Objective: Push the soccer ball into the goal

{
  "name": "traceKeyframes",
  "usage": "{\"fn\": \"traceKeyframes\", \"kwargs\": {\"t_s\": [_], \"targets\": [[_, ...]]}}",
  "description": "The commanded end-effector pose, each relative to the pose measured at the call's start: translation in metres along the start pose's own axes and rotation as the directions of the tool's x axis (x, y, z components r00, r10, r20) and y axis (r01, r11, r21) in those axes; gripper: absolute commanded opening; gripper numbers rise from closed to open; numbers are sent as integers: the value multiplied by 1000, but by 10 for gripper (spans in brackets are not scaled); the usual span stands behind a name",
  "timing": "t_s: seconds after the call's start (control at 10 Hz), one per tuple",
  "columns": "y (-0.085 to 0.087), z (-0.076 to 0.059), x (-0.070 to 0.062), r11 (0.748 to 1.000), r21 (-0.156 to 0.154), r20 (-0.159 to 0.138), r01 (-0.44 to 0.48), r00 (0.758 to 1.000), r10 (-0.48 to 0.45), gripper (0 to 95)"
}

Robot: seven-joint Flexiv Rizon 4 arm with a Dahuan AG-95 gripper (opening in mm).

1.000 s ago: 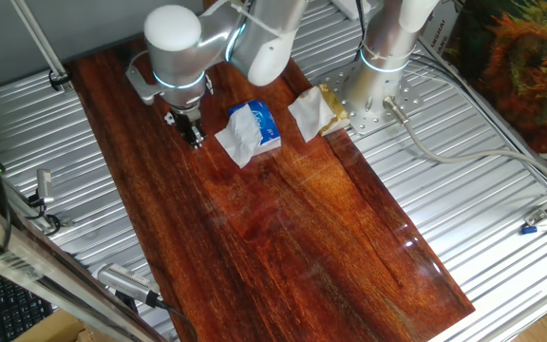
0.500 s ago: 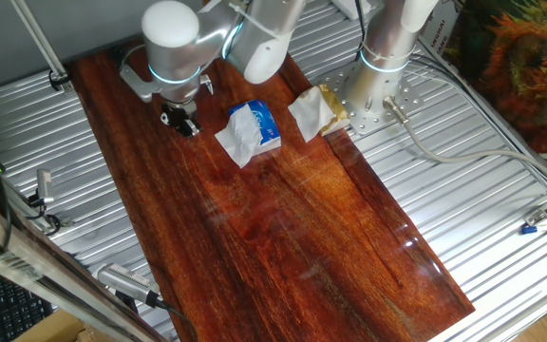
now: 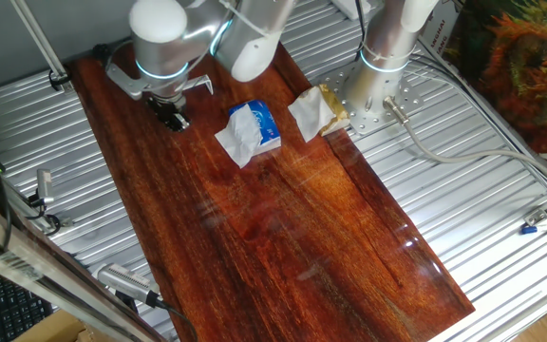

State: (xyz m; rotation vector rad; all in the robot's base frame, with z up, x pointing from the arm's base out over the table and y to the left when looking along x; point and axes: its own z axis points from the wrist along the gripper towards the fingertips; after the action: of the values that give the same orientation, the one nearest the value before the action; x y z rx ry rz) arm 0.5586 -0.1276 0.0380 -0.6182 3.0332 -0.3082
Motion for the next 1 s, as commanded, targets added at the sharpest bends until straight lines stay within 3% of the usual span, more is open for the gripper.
{"fn": "traceKeyframes", "kwargs": {"t_s": [0.1, 0.5, 1.0], "targets": [[-7, -2, -2, 999, 18, -9, 35, 999, -35, 0], [-19, -3, 2, 994, 45, -11, 100, 995, -100, 0], [-22, 9, -7, 992, 62, 7, 109, 994, -110, 0]]}}
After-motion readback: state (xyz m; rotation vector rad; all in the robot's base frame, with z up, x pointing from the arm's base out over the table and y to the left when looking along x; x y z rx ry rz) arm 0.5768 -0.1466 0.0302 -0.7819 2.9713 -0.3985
